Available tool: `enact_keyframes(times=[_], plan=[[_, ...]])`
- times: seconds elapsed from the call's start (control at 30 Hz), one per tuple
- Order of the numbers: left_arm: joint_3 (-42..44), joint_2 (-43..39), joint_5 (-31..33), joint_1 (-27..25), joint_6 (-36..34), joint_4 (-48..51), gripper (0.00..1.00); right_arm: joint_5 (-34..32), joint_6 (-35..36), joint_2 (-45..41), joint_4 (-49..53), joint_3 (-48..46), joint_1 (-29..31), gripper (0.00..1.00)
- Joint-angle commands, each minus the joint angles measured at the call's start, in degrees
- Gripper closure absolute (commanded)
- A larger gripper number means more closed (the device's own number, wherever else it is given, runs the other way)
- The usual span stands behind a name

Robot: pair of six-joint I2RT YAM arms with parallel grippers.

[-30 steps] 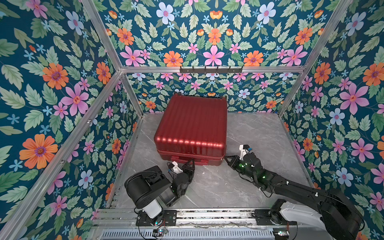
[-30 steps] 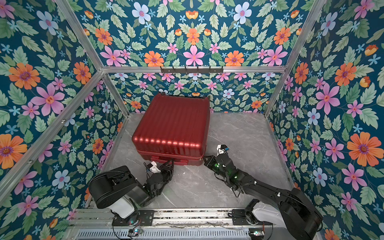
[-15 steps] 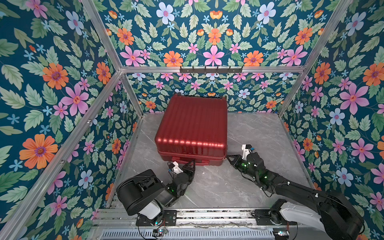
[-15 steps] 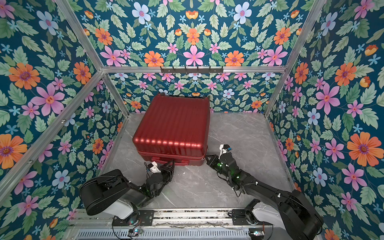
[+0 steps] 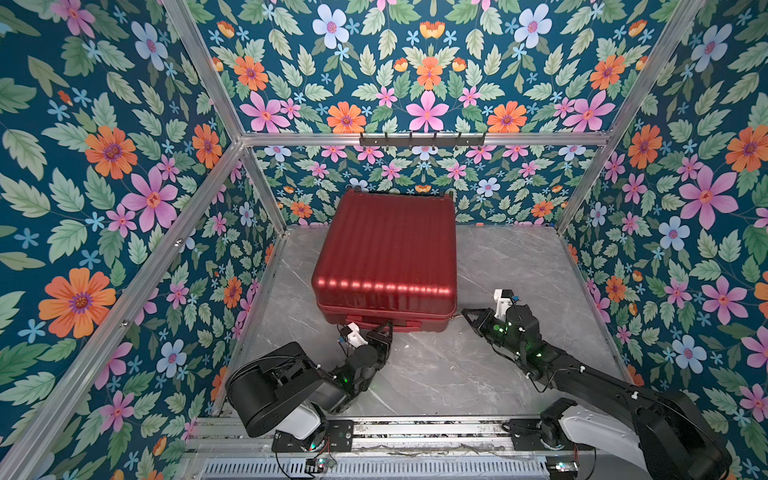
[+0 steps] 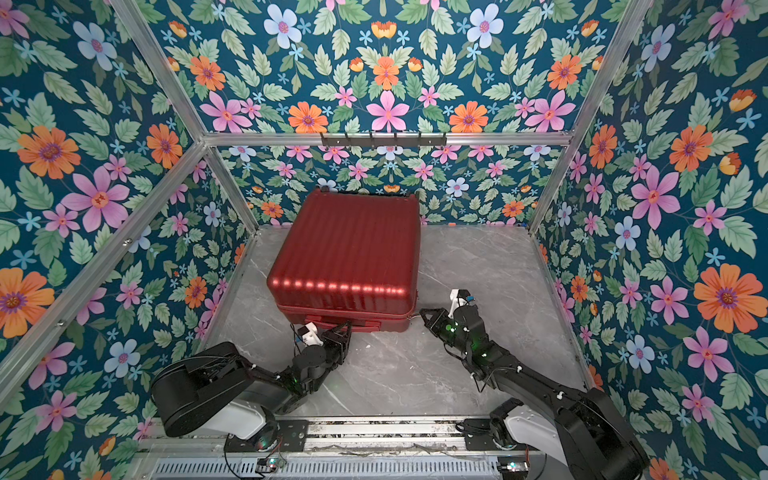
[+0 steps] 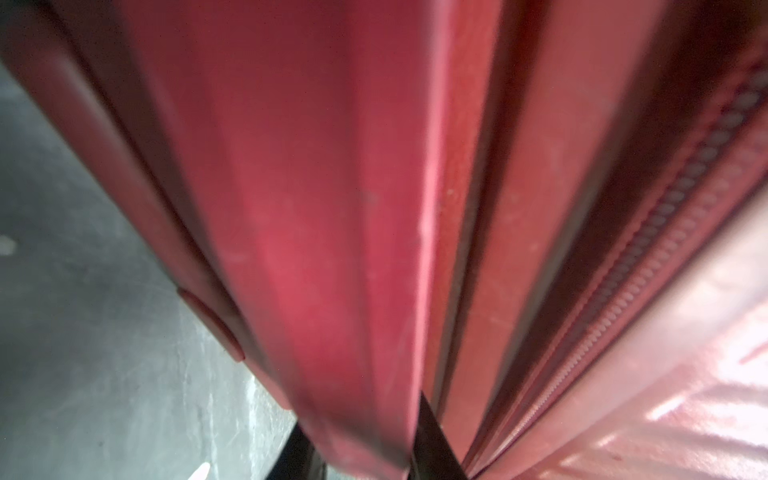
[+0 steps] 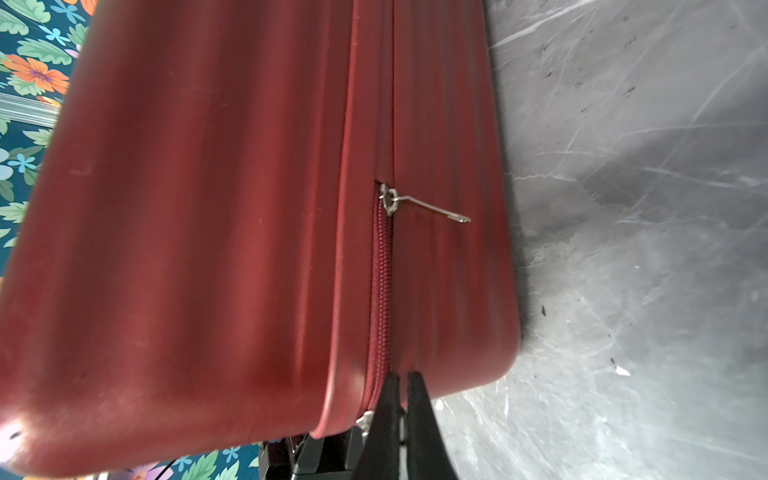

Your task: Pack the luggage

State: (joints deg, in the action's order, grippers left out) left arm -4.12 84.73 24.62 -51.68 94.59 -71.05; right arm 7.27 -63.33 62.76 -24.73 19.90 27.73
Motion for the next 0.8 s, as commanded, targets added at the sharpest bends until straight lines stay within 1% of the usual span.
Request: enact_keyframes(times=[0.0, 0.17, 0.33, 0.43, 0.47, 0.53, 0.57, 0.6, 0.67, 0.7, 0.77], plan=[[0.6, -0.6, 9.6, 0.4, -6.0, 7.4, 1.00, -9.5, 1.8, 1.8, 7.8, -0.4, -2.4, 1.00], [0.8, -1.4, 9.7, 0.4, -6.0, 7.9, 1.00, -8.0, 3.4, 4.5, 6.4, 1.9, -2.9, 1.00], [0.1, -2.6, 9.3, 0.4, -8.7, 8.4, 1.00, -4.2, 5.8, 6.3, 2.9, 2.5, -2.8, 1.00], [-0.5, -3.4, 9.0, 0.4, -10.4, 8.8, 1.00, -0.3, 11.4, 5.0, -3.6, 0.8, -2.1, 1.00], [-0.7, -3.7, 8.9, 0.4, -10.9, 9.1, 1.00, 1.5, 14.8, 4.3, -3.9, 1.0, -1.3, 1.00], [-1.2, -4.1, 8.7, 0.4, -11.6, 9.8, 1.00, 3.7, 21.0, 2.9, -0.4, 2.3, 0.6, 1.00], [-1.3, -4.3, 8.6, 0.4, -11.8, 10.0, 1.00, 4.6, 24.1, 2.0, 0.7, 2.5, 1.9, 0.95], [-1.4, -4.4, 8.5, 0.4, -12.1, 10.0, 1.00, 4.7, 26.4, 1.1, 2.1, 2.5, 3.4, 0.85], [-1.4, -4.5, 8.5, 0.4, -12.1, 10.1, 1.00, 5.1, 31.0, -0.5, 4.2, 2.1, 5.6, 0.68], [-1.3, -4.5, 8.6, 0.4, -12.1, 10.1, 1.00, 5.3, 32.2, -1.3, 4.8, 1.4, 6.1, 0.62], [-1.2, -4.8, 8.7, 0.4, -12.1, 10.1, 1.00, 6.7, 33.8, -3.2, 3.2, -1.1, 6.1, 0.56]])
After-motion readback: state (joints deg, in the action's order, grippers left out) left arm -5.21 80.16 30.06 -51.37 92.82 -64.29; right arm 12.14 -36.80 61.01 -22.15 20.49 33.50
